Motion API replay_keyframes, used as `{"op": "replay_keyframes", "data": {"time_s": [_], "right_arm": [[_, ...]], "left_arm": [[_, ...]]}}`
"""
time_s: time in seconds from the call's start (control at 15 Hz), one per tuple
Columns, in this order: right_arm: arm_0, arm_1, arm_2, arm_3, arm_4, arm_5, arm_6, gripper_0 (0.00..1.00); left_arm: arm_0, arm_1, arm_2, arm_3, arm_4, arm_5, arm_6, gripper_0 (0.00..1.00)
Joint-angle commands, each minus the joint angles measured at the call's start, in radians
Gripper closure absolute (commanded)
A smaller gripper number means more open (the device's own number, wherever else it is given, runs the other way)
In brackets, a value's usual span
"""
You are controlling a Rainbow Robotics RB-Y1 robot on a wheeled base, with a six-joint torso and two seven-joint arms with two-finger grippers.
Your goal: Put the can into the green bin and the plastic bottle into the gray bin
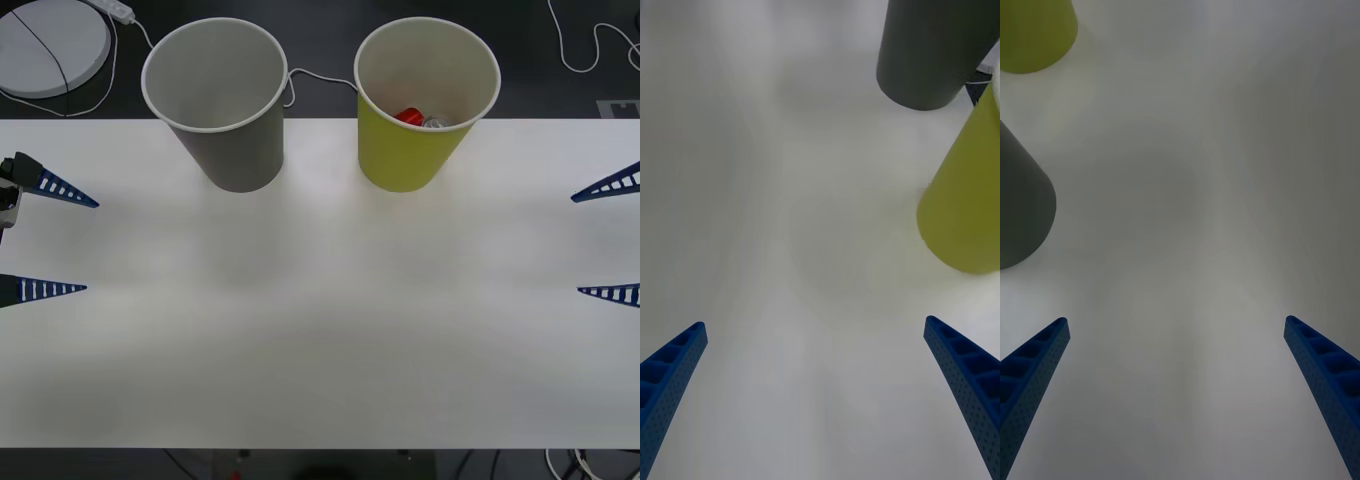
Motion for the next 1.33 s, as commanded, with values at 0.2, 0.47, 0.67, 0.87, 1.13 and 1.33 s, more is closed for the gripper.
{"op": "replay_keyframes", "data": {"time_s": [0.2, 0.47, 0.67, 0.87, 1.13, 1.33], "right_arm": [[0.061, 0.074, -0.034, -0.019, 0.028, 0.000, 0.053, 0.00], [0.074, 0.086, -0.042, -0.001, 0.043, 0.000, 0.146, 0.00], [0.058, 0.086, -0.042, 0.039, 0.007, 0.000, 0.154, 0.00], [0.047, 0.086, -0.034, 0.055, -0.026, 0.000, 0.157, 0.00], [0.051, 0.085, 0.001, 0.050, -0.052, 0.000, 0.162, 0.00], [0.057, 0.086, 0.024, 0.050, -0.053, 0.000, 0.162, 0.00]], "left_arm": [[0.000, 0.000, 0.000, 0.000, 0.000, 0.000, 0.000, 0.00], [0.000, 0.000, 0.000, 0.000, 0.000, 0.000, 0.000, 0.00], [0.000, 0.000, 0.000, 0.000, 0.000, 0.000, 0.000, 0.00], [0.000, 0.000, 0.000, 0.000, 0.000, 0.000, 0.000, 0.00], [0.000, 0.000, 0.000, 0.000, 0.000, 0.000, 0.000, 0.00], [0.000, 0.000, 0.000, 0.000, 0.000, 0.000, 0.000, 0.00]]}}
